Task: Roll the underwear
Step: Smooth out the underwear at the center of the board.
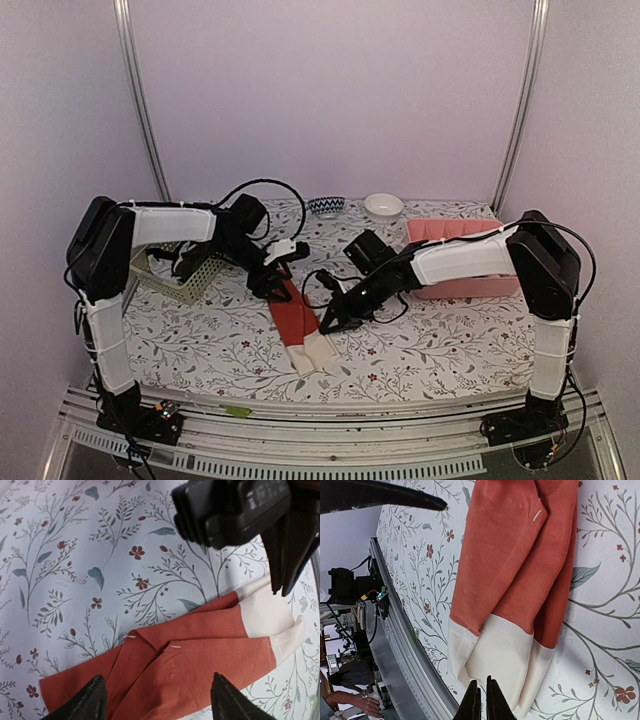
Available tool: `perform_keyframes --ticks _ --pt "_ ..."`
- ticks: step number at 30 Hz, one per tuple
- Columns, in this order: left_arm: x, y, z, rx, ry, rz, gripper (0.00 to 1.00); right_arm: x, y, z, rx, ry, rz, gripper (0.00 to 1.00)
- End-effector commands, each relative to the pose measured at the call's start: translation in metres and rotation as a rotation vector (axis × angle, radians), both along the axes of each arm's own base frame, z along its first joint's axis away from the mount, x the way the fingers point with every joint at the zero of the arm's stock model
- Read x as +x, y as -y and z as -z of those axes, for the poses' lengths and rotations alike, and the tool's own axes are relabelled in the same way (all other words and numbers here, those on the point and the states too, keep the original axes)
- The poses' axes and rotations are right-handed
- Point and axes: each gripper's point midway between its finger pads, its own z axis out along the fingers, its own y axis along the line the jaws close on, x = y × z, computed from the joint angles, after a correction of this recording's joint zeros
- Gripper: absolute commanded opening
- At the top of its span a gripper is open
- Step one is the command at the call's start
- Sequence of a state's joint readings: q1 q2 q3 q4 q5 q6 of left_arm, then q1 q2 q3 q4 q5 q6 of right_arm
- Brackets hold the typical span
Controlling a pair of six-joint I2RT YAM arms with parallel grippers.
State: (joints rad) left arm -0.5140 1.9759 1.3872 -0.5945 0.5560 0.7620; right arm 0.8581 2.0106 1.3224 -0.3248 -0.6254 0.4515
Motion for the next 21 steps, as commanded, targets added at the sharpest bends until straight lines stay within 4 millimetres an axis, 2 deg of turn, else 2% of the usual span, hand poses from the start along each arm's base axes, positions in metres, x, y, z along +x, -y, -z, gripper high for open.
perform_keyframes --ticks 1,5,10,21 --pt "-0.035 0.004 0.009 -0.074 -0.112 0.265 0.63 -0.009 -0.005 -0.018 0.093 -0.006 -0.007 0.08" --pt "-0.025 0.005 0.017 -0.089 -0.115 0.31 0.56 -0.013 -0.007 -0.021 0.121 -0.014 0.007 0.09" --pt "-0.018 0.006 0.026 -0.08 -0.113 0.32 0.52 -0.029 -0.007 -0.009 0.095 -0.037 -0.001 0.11" --pt "-0.021 0.011 0.036 -0.059 -0.116 0.333 0.47 -0.041 -0.016 -0.004 0.093 -0.05 -0.016 0.16"
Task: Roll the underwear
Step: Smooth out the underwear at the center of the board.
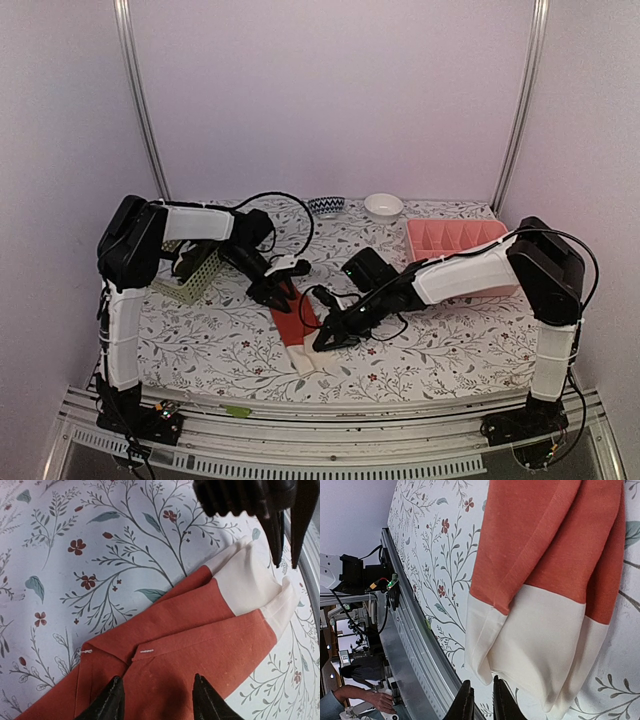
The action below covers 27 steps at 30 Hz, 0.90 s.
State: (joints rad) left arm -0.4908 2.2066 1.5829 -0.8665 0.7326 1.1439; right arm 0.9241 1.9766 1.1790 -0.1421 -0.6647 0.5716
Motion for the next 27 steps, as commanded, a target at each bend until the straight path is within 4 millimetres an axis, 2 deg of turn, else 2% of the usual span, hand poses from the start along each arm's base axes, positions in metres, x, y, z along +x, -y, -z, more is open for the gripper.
perform_keyframes --ticks 1,4,8,20,22,24,27 --pt "-0.002 0.006 0.002 -0.001 -0.006 0.019 0.47 -0.003 -0.008 -0.013 0.038 0.017 -0.007 0.17" --pt "0.0 0.008 0.006 0.014 -0.002 0.015 0.47 -0.005 -0.008 -0.009 0.03 0.01 -0.01 0.18" --pt "0.0 0.013 0.008 0.029 0.011 0.024 0.47 -0.008 -0.008 -0.004 0.019 0.001 -0.015 0.24" --pt "-0.003 0.013 0.026 0.11 0.045 0.047 0.4 -0.013 -0.01 0.007 -0.021 0.005 -0.028 0.26" --pt "-0.002 0.015 0.024 0.104 0.048 0.049 0.36 -0.016 -0.009 0.013 -0.039 0.0 -0.035 0.26" --pt "-0.002 0.016 0.021 0.095 0.049 0.049 0.29 -0.013 -0.016 0.007 -0.03 0.02 -0.041 0.26" --pt "-0.002 0.018 0.017 0.081 0.049 0.048 0.2 -0.012 -0.019 0.008 -0.035 0.027 -0.046 0.26"
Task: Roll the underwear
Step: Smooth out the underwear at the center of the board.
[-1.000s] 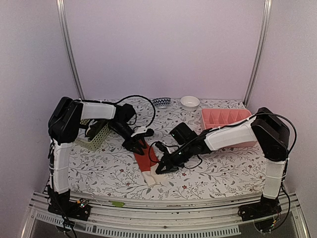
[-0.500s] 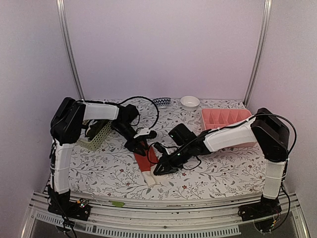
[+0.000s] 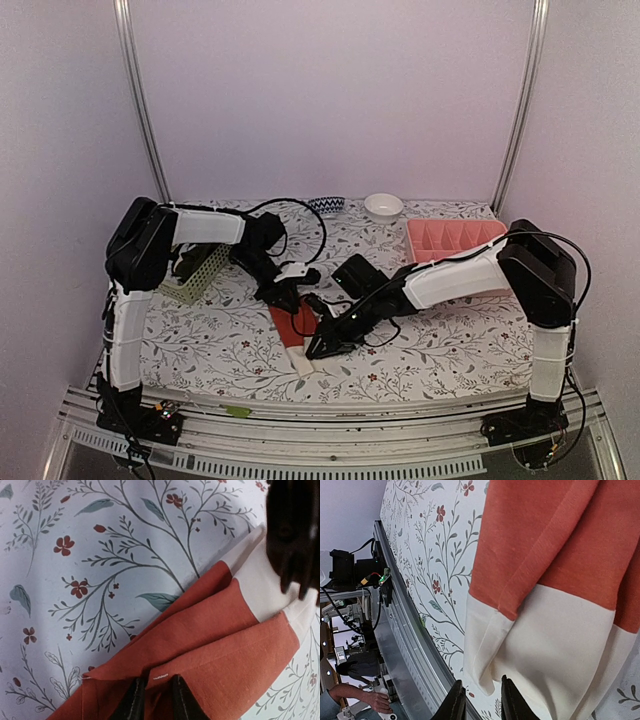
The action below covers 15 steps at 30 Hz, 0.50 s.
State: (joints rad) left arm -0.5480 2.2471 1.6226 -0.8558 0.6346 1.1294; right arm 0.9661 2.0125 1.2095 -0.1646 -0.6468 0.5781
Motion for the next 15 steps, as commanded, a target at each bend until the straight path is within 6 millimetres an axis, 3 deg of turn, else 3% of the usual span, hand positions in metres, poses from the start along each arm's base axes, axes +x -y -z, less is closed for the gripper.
perform_keyframes --ticks 1,6,15 --pt "-0.001 0.006 -0.001 -0.005 -0.001 0.009 0.17 0.002 -0.01 -0.001 -0.005 0.036 -0.019 0.26" --pt "0.001 0.006 -0.004 -0.013 -0.005 -0.003 0.0 0.001 -0.012 0.0 -0.01 0.039 -0.024 0.25" --pt "0.003 0.005 -0.005 -0.015 -0.023 -0.02 0.0 -0.008 -0.012 0.008 -0.038 0.016 -0.045 0.27"
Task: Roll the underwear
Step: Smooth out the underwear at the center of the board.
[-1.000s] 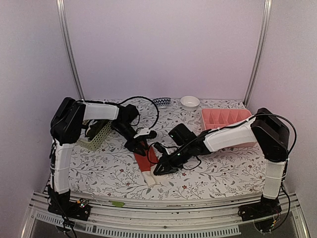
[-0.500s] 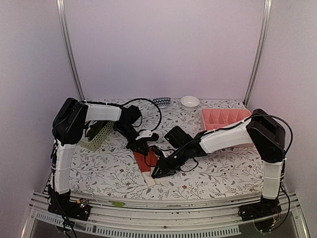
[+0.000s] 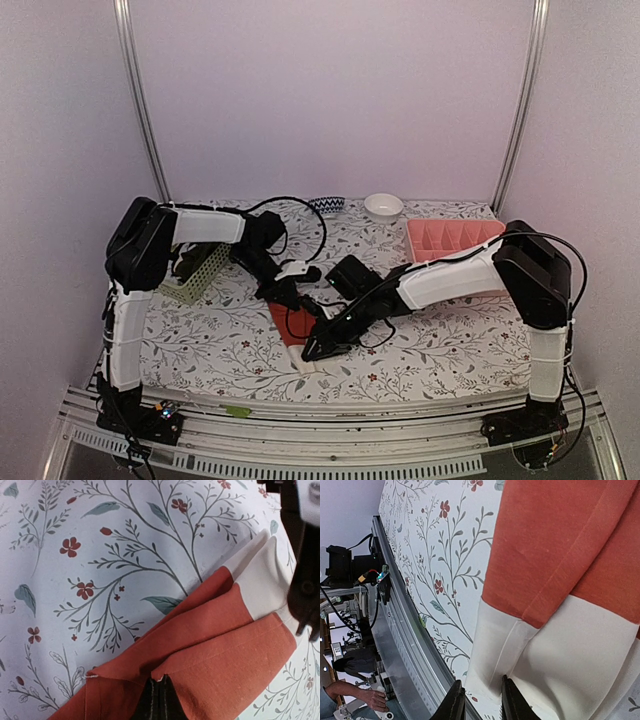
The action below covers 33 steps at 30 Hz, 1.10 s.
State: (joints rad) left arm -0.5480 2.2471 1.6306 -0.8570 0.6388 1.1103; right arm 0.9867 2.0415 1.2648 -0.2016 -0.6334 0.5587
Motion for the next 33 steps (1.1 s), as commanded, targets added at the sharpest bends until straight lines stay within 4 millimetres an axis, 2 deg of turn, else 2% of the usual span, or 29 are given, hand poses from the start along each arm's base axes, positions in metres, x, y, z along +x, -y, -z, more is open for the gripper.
perform_keyframes --ticks 1,8,14,16,23,27,28,33 --pt "0.002 0.004 -0.003 -0.014 -0.016 -0.005 0.0 -0.006 0.0 0.009 -0.033 -0.002 -0.017 0.28" --pt "0.003 0.005 -0.006 -0.021 -0.015 -0.009 0.0 -0.005 -0.001 0.016 -0.051 -0.018 -0.006 0.33" --pt "0.003 0.005 -0.006 -0.018 -0.013 -0.008 0.0 -0.002 0.003 0.021 -0.09 -0.021 0.022 0.45" --pt "0.003 0.005 -0.007 -0.022 -0.014 -0.007 0.0 -0.002 0.004 0.023 -0.102 -0.028 0.032 0.45" --pt "0.005 0.006 -0.011 -0.027 -0.007 -0.011 0.0 -0.003 -0.002 0.01 -0.059 -0.029 0.015 0.25" --pt "0.005 0.007 -0.014 -0.034 -0.005 -0.012 0.0 -0.002 -0.002 0.004 -0.054 -0.017 0.016 0.2" --pt "0.005 0.007 -0.015 -0.037 -0.007 -0.013 0.0 -0.002 -0.002 0.003 -0.053 -0.016 0.017 0.15" --pt "0.005 0.007 -0.015 -0.035 -0.006 -0.013 0.0 -0.003 0.001 -0.001 -0.056 -0.009 0.021 0.03"
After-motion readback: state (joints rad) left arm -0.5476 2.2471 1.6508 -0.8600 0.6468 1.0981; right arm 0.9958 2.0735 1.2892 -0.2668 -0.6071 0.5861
